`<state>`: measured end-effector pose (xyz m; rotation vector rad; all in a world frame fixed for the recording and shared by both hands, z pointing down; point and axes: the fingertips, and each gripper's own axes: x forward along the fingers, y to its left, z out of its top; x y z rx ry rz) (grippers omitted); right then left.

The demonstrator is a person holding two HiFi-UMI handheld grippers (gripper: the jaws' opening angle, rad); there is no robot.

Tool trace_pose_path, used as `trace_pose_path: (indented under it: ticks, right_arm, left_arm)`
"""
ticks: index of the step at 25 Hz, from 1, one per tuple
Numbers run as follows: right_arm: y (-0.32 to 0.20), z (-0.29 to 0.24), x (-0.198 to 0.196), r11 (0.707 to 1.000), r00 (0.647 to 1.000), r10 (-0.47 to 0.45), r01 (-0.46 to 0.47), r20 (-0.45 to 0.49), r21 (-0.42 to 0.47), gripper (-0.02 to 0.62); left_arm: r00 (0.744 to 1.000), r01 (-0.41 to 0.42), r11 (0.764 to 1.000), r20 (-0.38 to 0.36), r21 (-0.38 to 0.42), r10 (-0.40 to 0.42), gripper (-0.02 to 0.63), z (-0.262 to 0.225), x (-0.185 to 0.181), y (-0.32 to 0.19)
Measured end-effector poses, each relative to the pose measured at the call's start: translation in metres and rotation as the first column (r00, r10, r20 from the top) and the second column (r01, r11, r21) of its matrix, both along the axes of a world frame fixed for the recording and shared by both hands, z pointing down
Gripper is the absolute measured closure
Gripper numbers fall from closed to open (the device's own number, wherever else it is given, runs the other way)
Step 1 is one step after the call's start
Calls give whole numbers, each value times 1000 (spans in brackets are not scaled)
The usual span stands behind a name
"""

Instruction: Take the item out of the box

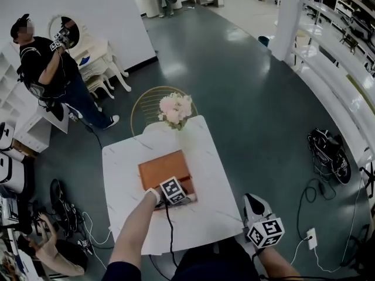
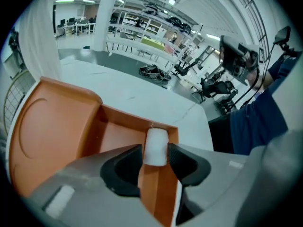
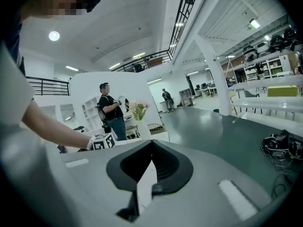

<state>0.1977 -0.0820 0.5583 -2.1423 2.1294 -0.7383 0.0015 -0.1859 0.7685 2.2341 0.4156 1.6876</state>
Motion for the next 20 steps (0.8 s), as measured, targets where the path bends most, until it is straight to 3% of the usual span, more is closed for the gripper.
trace_pose_path:
  ticks: [2,5,9,15,20]
  right_arm:
    - [1,0,-1,1000,1000,-6,6,0,-2,592]
    - [1,0,-1,1000,1000,-9,9,2,-2,592]
    - [1,4,-6,1000,1000,-19,19,13,-15,592]
    - [0,9,-10,999,999,-34,35,20,-28,592]
    - [0,18,-14,998,999,-33,35,36,-45,592]
  left_arm:
    - [999,-26,999,33,32,25,427,6,-7,-2]
    - [999,-26,999,23,41,25,439,6,-6,-2]
    - [999,-24,1000,23,14,24,437,6,-7,-1]
    - [996,-87,996,36,-5,87,468,3,-3,0]
    - [998,-69,998,10,-13,69,471,4,-5,1]
